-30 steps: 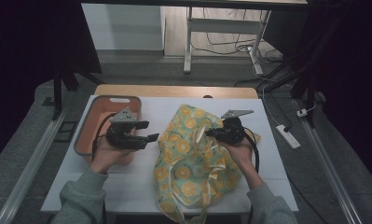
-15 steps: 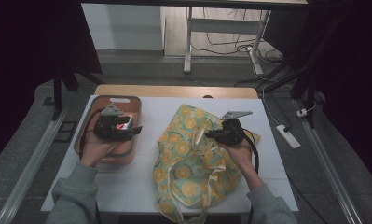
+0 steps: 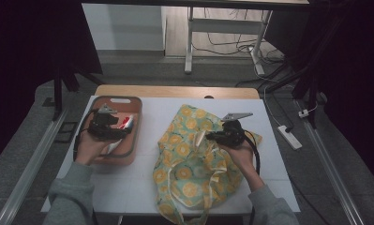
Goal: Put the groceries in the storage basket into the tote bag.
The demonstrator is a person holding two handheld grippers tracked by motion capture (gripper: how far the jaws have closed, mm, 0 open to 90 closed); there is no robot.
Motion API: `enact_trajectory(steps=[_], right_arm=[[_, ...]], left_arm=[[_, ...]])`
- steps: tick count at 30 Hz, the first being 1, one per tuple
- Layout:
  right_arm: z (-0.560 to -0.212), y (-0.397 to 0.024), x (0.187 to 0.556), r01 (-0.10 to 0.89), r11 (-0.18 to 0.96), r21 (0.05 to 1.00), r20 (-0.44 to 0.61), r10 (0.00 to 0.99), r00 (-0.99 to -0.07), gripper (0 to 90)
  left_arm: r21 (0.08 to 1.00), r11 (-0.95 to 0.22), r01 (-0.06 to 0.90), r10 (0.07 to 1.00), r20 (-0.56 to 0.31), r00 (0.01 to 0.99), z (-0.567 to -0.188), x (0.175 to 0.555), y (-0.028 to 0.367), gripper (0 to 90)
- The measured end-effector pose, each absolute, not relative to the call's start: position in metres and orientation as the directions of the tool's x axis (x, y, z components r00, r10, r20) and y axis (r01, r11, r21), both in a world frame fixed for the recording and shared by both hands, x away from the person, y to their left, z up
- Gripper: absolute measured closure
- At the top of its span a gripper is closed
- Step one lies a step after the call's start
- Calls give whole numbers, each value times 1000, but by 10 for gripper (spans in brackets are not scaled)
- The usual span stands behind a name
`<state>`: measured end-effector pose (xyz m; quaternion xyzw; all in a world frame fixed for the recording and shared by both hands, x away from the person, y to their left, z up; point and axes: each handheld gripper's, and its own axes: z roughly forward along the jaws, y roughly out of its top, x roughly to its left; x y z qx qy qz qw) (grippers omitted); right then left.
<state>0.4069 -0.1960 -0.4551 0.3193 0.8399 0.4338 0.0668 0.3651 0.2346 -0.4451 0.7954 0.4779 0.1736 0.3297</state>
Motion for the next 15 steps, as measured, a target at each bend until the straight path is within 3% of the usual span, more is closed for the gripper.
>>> enact_trajectory(steps=[7, 15], right_arm=[[-453, -196, 406, 469, 419, 778, 157, 593, -790, 884], [-454, -191, 409, 460, 428, 778, 151, 584, -798, 884]], left_arm=[[664, -318, 677, 886, -46, 462, -450, 371, 240, 273], [560, -328, 761, 897, -68, 436, -467, 410, 241, 269]])
